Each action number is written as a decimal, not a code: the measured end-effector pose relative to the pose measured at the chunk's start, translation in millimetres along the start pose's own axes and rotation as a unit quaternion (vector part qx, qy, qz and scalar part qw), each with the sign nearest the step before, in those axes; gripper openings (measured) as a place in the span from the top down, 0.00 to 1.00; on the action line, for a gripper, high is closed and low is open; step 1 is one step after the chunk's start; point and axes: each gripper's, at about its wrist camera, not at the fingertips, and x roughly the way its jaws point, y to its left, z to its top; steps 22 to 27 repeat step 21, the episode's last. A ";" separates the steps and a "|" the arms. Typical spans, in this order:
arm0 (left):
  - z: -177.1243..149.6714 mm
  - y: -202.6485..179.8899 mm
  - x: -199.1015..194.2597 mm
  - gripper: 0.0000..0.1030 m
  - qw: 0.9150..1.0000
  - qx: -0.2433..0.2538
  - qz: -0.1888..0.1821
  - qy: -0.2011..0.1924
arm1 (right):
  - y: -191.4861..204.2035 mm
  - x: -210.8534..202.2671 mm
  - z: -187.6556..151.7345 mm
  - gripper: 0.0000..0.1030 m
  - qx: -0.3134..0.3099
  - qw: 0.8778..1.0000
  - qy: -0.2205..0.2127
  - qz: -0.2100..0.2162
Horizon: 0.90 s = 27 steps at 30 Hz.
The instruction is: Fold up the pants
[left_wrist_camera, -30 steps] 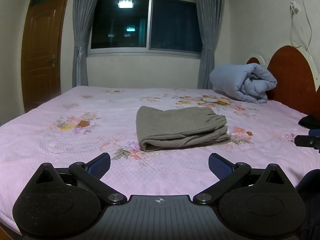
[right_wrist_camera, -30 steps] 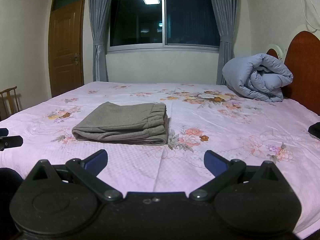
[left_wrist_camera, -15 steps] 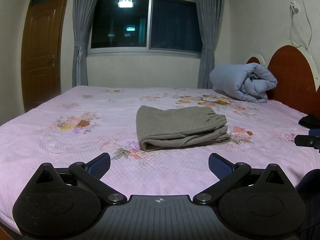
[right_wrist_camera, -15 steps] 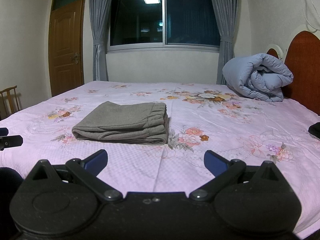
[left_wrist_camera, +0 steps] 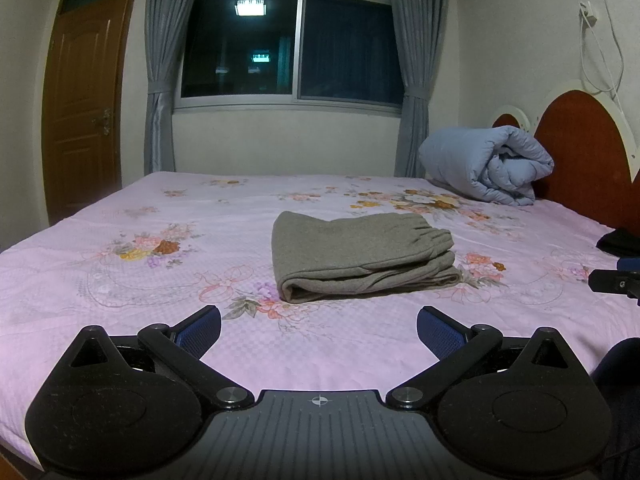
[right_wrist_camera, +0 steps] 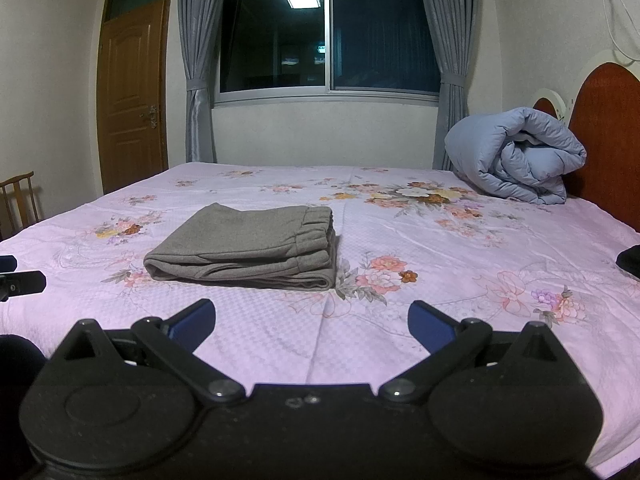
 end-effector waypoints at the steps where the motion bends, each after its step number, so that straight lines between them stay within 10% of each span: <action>1: 0.0 0.1 0.0 0.00 1.000 0.000 0.000 0.000 | 0.1 0.0 0.1 0.06 0.000 1.000 0.000 0.000; 27: -0.5 14.6 -4.1 0.00 0.999 -0.026 -0.007 -0.021 | -1.1 0.3 -0.3 0.06 -0.001 1.000 0.001 0.001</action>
